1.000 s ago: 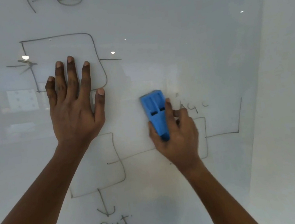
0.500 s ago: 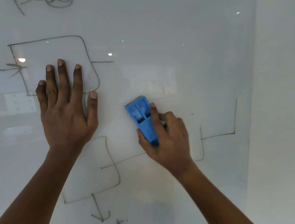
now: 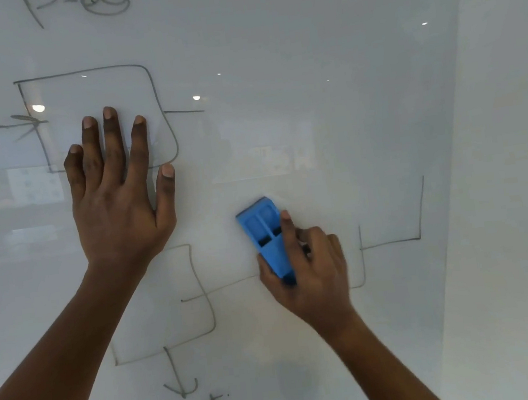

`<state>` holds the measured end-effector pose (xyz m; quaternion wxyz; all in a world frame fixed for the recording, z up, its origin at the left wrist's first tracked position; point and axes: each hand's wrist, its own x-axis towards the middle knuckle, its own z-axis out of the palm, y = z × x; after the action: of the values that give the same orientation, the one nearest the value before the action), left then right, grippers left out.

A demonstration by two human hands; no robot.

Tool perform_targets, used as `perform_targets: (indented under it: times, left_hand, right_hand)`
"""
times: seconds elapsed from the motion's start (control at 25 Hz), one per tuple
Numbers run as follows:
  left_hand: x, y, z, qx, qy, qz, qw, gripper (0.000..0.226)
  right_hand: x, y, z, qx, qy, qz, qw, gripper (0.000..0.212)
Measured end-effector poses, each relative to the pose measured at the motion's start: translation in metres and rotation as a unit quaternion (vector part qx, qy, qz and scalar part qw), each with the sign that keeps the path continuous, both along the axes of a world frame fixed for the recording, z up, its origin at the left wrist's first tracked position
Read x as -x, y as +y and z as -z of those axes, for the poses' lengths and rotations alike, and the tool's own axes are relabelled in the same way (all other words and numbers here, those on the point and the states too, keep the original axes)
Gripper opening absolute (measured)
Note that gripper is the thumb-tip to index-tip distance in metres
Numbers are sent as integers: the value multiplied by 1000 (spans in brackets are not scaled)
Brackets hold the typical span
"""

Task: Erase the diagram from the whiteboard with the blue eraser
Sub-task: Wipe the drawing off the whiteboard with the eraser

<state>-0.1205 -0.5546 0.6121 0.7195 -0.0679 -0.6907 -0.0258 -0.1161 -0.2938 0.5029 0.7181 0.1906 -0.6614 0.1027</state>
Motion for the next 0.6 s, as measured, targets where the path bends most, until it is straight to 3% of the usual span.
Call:
perform_targets:
  times: [0.04,0.12,0.2,0.28,0.36,0.48,0.56,0.6]
  left_hand:
    - [0,0,0,0,5,1,1000,65]
    - [0,2,0,0,16,-2,1000,64]
    - [1,3,-1,-2,19,-5,1000,64]
    - [0,6,0,-7,17,-10,1000,67]
    - [0,6,1,-6,16,-10,1000,69]
    - [-1,3,0,0,-1,-3,1000,70]
    - [-2,1,-1,2,-1,-1,1000,69]
    - [-3,1,-2,4,6,-3,1000,68]
  right_hand:
    - [3,19,1,0,6,26,1000,69]
    - [8,67,-3,116,-2,63,991,69]
    - [8,104,-17,307,-44,31,950,70]
    - [9,107,-29,416,-71,4,906,70]
    - [7,71,-28,369,-49,-17,928,70]
    - [-4,-3,7,115,-21,-25,993,70]
    - [-2,-3,19,1,-9,1,1000,68]
    - [1,15,19,-4,-1,26,1000,67]
